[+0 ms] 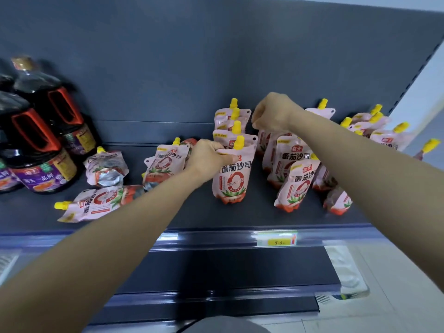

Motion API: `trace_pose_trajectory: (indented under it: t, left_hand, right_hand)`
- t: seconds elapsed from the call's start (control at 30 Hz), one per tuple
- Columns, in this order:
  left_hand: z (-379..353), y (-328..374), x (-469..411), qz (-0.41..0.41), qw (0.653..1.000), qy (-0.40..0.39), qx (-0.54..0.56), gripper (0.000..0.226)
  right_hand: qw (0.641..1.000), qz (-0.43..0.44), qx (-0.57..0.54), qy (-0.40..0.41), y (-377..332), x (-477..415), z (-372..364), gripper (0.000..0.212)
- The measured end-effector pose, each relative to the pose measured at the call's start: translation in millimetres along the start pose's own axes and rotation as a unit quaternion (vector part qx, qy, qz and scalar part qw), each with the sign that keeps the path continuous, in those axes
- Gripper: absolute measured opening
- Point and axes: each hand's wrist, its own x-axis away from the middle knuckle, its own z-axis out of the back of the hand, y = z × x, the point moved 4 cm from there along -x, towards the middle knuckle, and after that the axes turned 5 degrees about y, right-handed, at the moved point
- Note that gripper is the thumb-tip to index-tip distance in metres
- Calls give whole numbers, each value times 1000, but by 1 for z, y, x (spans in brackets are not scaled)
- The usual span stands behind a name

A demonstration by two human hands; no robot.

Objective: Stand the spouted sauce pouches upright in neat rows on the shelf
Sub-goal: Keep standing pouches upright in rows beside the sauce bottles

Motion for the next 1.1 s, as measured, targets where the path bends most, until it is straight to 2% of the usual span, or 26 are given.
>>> trace_pose_trajectory:
  t: [0.27,0.47,0.6,0.7,0.8,0.87,0.97,1.07,1.1]
  left_hand:
    - [7,13,7,-32,998,-50,-13,24]
    - [53,31,15,-100,995,2,-14,15]
    - [96,41,24,-178,969,87,-148,27]
    - [122,41,31,-213,935,96,-266,35]
    - [139,31,26,-244,867,82,-427,43]
    - [146,17,18,-251,832,62,-491,47]
    - [152,-4,1,-241,828,30,-506,50]
    - [153,-29,-23,-218,842,-22,-493,52]
    - [154,-38,-32,-206,850,-37,-483,52]
  right_hand:
    - [998,59,-13,28,-10,-6,8,27]
    - [991,120,6,64,-36,-7,16,24]
    - [979,174,63,87,-67,-3,15,25]
    - [965,226,97,92,-92,-1,8,29]
    - [948,270,139,91,-116,1,-2,31]
    - [939,286,169,83,-132,3,-12,27]
    - [929,291,222,54,-151,2,-25,9]
    - [929,267,257,21,-163,-3,-37,20]
    - [930,257,262,11,-165,-6,-42,16]
